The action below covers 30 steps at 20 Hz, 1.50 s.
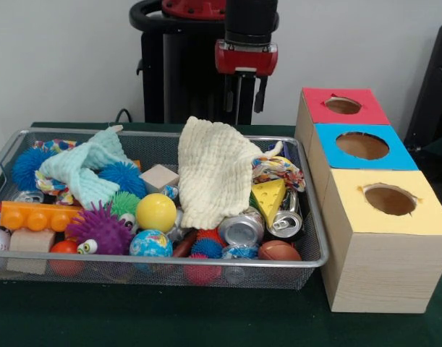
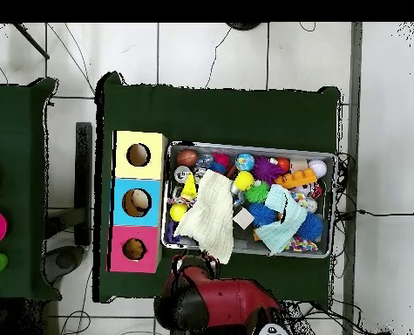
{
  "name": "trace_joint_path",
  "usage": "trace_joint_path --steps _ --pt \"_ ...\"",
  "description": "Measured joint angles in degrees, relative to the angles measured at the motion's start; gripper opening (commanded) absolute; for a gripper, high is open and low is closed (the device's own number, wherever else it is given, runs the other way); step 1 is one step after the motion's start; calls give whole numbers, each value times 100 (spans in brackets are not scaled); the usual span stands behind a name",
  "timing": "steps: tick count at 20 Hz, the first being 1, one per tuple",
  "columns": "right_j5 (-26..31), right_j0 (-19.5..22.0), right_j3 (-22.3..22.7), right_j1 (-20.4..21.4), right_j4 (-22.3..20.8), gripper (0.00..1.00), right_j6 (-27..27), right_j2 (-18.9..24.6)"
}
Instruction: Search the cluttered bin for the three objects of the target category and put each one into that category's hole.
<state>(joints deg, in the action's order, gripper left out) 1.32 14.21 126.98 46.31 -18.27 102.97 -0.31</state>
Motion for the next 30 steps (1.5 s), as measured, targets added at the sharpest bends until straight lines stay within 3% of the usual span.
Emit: trace_joint_path --steps 22,30 --pt "-31 264 -406 -777 168 100 0 -77" --pt "-679 482 -635 -1298 166 100 0 -76"
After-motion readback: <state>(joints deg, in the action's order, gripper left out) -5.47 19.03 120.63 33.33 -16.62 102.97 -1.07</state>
